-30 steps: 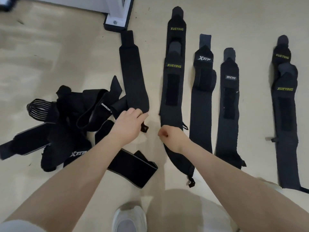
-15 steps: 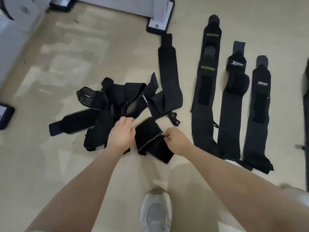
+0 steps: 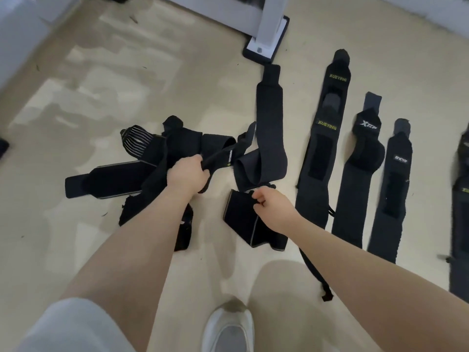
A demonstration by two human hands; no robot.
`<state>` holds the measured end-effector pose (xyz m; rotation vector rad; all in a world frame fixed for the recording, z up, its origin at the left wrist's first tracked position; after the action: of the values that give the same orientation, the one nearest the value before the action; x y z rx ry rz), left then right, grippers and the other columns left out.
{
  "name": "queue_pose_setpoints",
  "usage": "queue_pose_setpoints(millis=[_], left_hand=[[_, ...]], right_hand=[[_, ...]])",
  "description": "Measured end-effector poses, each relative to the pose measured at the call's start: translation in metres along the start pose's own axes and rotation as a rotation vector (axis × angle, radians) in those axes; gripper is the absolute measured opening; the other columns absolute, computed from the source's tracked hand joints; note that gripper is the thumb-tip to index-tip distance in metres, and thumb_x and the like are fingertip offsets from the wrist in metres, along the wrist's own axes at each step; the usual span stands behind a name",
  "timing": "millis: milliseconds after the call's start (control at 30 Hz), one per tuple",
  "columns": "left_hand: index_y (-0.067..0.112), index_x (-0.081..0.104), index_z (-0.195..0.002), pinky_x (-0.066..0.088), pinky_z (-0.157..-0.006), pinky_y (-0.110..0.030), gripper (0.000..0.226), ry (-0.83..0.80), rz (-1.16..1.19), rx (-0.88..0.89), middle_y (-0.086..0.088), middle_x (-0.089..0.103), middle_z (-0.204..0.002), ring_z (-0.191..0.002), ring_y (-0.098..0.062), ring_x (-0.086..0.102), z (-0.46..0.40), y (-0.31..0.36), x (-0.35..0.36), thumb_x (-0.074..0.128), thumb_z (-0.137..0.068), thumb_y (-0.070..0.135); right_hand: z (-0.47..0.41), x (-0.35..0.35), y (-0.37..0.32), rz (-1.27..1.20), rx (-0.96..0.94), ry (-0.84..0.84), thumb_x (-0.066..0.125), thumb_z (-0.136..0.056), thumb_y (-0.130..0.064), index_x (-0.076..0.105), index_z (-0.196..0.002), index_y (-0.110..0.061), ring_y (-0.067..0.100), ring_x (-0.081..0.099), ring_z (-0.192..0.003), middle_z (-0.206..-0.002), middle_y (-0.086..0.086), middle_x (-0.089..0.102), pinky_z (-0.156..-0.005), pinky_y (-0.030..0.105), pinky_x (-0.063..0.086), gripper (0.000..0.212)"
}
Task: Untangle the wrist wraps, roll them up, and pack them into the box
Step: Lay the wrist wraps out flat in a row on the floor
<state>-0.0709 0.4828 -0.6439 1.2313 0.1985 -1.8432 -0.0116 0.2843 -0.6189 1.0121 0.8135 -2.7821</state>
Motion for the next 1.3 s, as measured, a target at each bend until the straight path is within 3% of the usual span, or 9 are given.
queue_pose_setpoints(millis=[100,200,300,533,667,900,1033,1167,1300], left_hand=[[0.005,0.056,-0.078,0.045,-0.061,-0.027,0.015,-0.022,0.444,-0.007,-0.006,0.06,-0.076,-0.074,-0.021,0.058,0.02,-0.005,-0.021,0.057,-0.087,0.017],[0.009,0.068,-0.09,0.052,-0.077,-0.029,0.013,-0.121,0.984,0.049,-0.007,0.071,-0.088,-0.085,-0.02,0.067,0.061,-0.008,-0.043,0.055,-0.088,0.005],[0.017,0.069,-0.094,0.055,-0.079,-0.031,0.028,-0.143,1.152,0.106,-0.005,0.072,-0.094,-0.092,-0.021,0.068,0.089,-0.011,-0.057,0.049,-0.089,-0.002],[0.032,0.057,-0.117,0.049,-0.089,-0.029,0.036,-0.173,0.811,0.168,0.014,0.067,-0.104,-0.102,-0.006,0.062,0.099,-0.027,-0.035,0.058,-0.089,0.01],[0.037,0.003,-0.149,0.041,-0.09,-0.017,0.085,-0.125,0.594,0.273,0.021,0.051,-0.122,-0.113,0.001,0.051,0.095,-0.019,-0.024,0.063,-0.088,0.027],[0.033,0.051,-0.119,0.047,-0.087,-0.027,0.044,-0.34,0.212,0.226,0.009,0.058,-0.11,-0.102,-0.009,0.057,0.084,-0.029,0.001,0.07,-0.08,0.04],[0.025,0.062,-0.117,0.038,-0.103,-0.04,0.036,-0.168,0.119,0.087,-0.002,0.045,-0.128,-0.123,-0.024,0.042,0.079,-0.025,0.013,0.062,-0.086,0.045],[0.021,0.076,-0.095,0.006,-0.116,-0.038,0.022,0.078,0.083,0.348,0.005,0.029,-0.149,-0.14,-0.022,0.015,0.082,-0.013,-0.005,0.066,-0.084,0.036],[0.02,0.07,-0.102,0.049,-0.094,-0.034,0.02,-0.273,0.354,0.227,0.005,0.067,-0.107,-0.1,-0.015,0.063,0.094,-0.005,-0.021,0.061,-0.088,0.031]], right_hand=[[-0.002,-0.002,-0.02,-0.188,-0.013,0.083,0.05,-0.095,-0.028,0.051,-0.126,-0.016,0.018,0.053,-0.107,-0.122,0.0,0.053,-0.093,0.028,0.042,0.033],[-0.009,0.0,-0.045,-0.652,0.093,-0.029,0.049,-0.093,-0.047,0.053,-0.123,-0.02,0.011,0.051,-0.107,-0.112,-0.01,0.055,-0.099,0.027,0.038,0.041],[-0.011,0.005,-0.067,-1.005,0.103,-0.191,0.051,-0.089,-0.054,0.061,-0.118,-0.021,0.016,0.059,-0.111,-0.115,-0.004,0.065,-0.103,0.037,0.043,0.045],[0.0,-0.008,-0.075,-1.05,-0.094,-0.019,0.057,-0.092,-0.009,0.059,-0.104,-0.014,0.022,0.062,-0.106,-0.109,0.004,0.068,-0.1,0.046,0.046,0.013],[0.009,-0.012,-0.066,-1.186,-0.181,-0.183,0.046,-0.098,-0.009,0.051,-0.123,-0.013,0.022,0.06,-0.114,-0.121,0.006,0.064,-0.097,0.043,0.049,0.025],[0.015,-0.025,-0.054,-1.403,-0.126,-0.273,0.038,-0.101,-0.018,0.046,-0.13,-0.014,0.025,0.055,-0.121,-0.131,0.008,0.058,-0.099,0.045,0.044,0.03],[0.016,-0.025,-0.054,-1.396,-0.128,-0.283,0.038,-0.101,-0.017,0.049,-0.123,-0.016,0.023,0.059,-0.115,-0.125,0.006,0.061,-0.087,0.039,0.054,0.025],[0.014,-0.028,-0.048,-1.51,-0.113,-0.183,0.037,-0.101,-0.018,0.049,-0.127,-0.018,0.025,0.059,-0.115,-0.126,0.007,0.061,-0.081,0.035,0.055,0.028],[0.009,-0.047,-0.042,-1.626,-0.187,-0.099,0.034,-0.102,-0.013,0.045,-0.136,-0.022,0.026,0.056,-0.121,-0.134,0.006,0.057,-0.095,0.042,0.05,0.037]])
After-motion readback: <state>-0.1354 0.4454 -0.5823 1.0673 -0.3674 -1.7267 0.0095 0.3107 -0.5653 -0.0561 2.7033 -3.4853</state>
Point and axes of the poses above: each hand's wrist, its own z-axis away from the middle knuckle, its own x-axis out of the palm, y = z × x, the point moved 2 cm from there along -z, towards the middle knuckle
